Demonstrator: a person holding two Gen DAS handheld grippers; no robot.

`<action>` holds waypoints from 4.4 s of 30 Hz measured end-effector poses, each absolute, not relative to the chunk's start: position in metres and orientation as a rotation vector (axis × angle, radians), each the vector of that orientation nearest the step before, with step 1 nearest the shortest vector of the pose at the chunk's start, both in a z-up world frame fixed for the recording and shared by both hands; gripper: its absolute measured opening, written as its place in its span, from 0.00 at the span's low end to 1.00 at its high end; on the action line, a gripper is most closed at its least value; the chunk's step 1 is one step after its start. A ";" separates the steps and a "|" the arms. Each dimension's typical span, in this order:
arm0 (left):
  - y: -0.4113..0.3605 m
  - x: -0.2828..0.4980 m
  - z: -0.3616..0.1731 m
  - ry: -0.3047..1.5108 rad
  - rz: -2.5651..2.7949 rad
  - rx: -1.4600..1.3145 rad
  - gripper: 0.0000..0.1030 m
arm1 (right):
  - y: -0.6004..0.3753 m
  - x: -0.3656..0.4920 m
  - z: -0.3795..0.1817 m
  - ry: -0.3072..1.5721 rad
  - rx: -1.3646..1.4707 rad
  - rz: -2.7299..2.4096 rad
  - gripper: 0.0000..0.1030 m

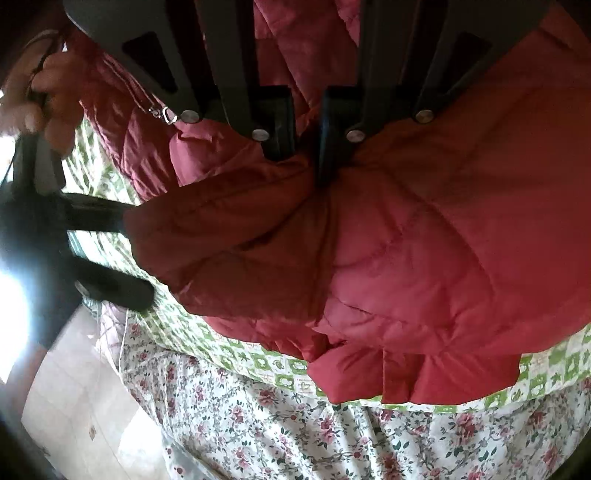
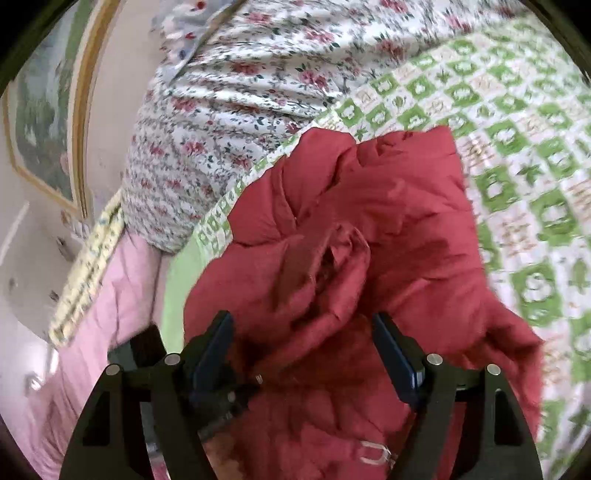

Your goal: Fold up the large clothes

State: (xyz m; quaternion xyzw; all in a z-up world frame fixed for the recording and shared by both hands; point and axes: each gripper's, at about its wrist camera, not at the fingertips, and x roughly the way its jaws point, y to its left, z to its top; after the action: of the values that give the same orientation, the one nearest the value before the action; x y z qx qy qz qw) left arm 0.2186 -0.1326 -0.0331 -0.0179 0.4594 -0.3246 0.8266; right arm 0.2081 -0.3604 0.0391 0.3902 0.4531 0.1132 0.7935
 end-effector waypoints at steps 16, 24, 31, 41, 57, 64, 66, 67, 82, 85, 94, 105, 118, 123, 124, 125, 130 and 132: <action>-0.061 0.203 0.019 0.936 -0.687 -0.102 0.21 | -0.361 0.221 0.045 0.984 0.641 0.164 0.14; -0.002 0.266 0.022 0.942 -0.484 -0.169 0.21 | -0.365 0.219 0.050 0.986 0.477 0.091 0.13; -0.002 0.285 -0.034 1.078 -0.471 -0.155 0.21 | -0.358 0.215 0.045 1.010 0.387 0.007 0.23; -0.015 0.279 -0.034 1.053 -0.422 -0.074 0.21 | -0.282 0.217 0.077 0.944 0.152 0.105 0.46; 0.008 0.277 -0.036 1.090 -0.413 -0.077 0.21 | -0.291 0.232 0.010 1.090 0.125 0.016 0.43; 0.004 0.272 -0.040 1.077 -0.404 -0.051 0.21 | -0.304 0.214 0.030 1.041 0.194 0.008 0.46; 0.006 0.271 -0.038 1.076 -0.406 -0.065 0.21 | -0.307 0.217 0.014 1.091 0.188 0.007 0.43; 0.008 0.270 -0.035 1.072 -0.407 -0.070 0.21 | -0.306 0.218 0.010 1.095 0.179 0.008 0.43; 0.009 0.269 -0.039 1.086 -0.391 -0.051 0.21 | -0.311 0.219 0.012 1.089 0.225 0.017 0.44; 0.012 0.265 -0.029 1.081 -0.388 -0.061 0.21 | -0.314 0.210 0.029 1.077 0.284 0.023 0.46; 0.049 0.208 -0.003 1.059 -0.389 -0.104 0.23 | -0.314 0.137 0.081 1.011 0.349 0.083 0.61; 0.094 0.132 0.000 1.071 -0.367 -0.228 0.23 | -0.321 0.068 0.093 1.005 0.436 0.096 0.68; 0.123 0.075 -0.003 1.085 -0.311 -0.248 0.23 | -0.348 -0.008 0.107 0.971 0.438 -0.005 0.73; 0.122 0.062 -0.006 1.101 -0.313 -0.226 0.23 | -0.357 -0.030 0.107 0.976 0.418 -0.054 0.77; 0.121 0.059 -0.007 1.102 -0.316 -0.222 0.23 | -0.359 -0.033 0.106 0.981 0.415 -0.060 0.78; 0.120 0.057 -0.008 1.107 -0.324 -0.220 0.24 | -0.359 -0.037 0.104 0.990 0.406 -0.071 0.80; 0.115 0.047 -0.009 1.104 -0.337 -0.198 0.36 | -0.355 -0.050 0.095 1.030 0.385 -0.077 0.80; 0.113 0.044 -0.009 1.102 -0.337 -0.182 0.36 | -0.350 -0.052 0.089 1.052 0.374 -0.070 0.80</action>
State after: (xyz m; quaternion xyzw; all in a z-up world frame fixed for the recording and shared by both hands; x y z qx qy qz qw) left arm 0.0436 0.1127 -0.0090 -0.0857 0.5203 -0.1590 0.8347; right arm -0.0523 -0.3500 0.0887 0.1776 0.4989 -0.0333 0.8476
